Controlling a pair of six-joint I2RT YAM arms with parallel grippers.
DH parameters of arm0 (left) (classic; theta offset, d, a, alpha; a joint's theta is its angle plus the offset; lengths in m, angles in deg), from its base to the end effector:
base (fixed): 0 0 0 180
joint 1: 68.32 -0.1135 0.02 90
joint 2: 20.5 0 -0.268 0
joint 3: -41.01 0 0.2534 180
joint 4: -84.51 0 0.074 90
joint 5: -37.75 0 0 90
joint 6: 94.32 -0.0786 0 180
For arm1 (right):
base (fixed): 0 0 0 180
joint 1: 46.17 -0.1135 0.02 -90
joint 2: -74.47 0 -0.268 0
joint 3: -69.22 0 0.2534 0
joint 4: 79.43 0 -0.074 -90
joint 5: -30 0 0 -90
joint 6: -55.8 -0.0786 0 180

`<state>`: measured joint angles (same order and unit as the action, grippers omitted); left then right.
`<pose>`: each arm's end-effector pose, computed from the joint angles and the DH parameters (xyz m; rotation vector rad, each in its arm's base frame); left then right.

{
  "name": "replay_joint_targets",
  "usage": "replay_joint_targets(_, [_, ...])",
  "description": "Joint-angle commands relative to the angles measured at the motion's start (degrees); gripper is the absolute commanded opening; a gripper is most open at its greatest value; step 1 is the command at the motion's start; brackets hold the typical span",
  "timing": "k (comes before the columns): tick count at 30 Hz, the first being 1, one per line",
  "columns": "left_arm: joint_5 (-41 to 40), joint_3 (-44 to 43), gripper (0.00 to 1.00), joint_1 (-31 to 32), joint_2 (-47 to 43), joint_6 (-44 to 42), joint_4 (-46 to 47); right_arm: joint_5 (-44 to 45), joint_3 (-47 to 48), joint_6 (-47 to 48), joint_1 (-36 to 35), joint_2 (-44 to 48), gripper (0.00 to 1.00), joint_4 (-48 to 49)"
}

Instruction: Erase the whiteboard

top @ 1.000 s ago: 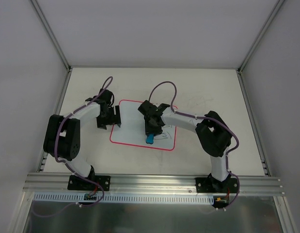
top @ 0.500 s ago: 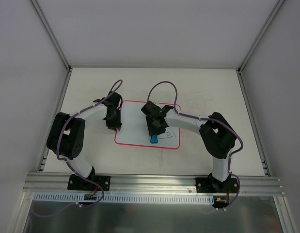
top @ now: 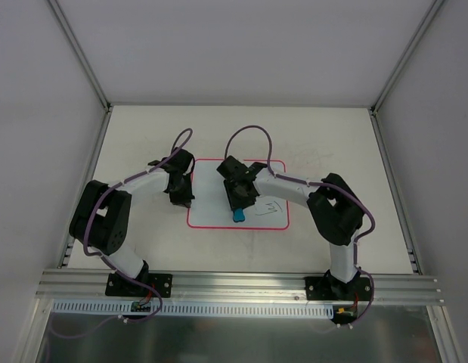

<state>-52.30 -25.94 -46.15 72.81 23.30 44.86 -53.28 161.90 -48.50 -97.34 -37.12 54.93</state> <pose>0.3006 -0.1224 0.1291 -0.1310 2.7479 -0.2450 0.2728 0.3243 0.1433 -0.8196 2.5718 0.1963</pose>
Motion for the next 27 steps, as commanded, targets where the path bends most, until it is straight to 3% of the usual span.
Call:
replay_joint_targets(1, [-0.56, 2.54, 0.00, 0.77, 2.39, 1.74, -3.14, 3.12, -2.24, -2.21, 1.69, -0.91, 0.00, -0.48])
replay_joint_targets(10, [-0.12, 2.19, 0.00, 0.77, 3.97, 1.56, -3.14, 5.76, -17.96, -5.12, 16.62, 9.63, 0.00, -1.63])
replay_joint_targets(15, [1.28, 1.66, 0.00, 0.77, 4.59, 1.56, -3.14, 6.38, -20.53, -5.03, 22.87, 12.27, 0.00, -2.15])
replay_joint_targets(19, [1.46, 1.58, 0.00, 0.77, 4.59, 1.56, -3.05, 4.62, -19.22, -5.38, 23.05, 11.66, 0.00, -2.33])
replay_joint_targets(27, [2.43, 1.05, 0.00, 0.77, 4.77, 1.39, -3.05, 0.50, -8.08, -3.45, 13.40, 3.68, 0.00, -2.24])
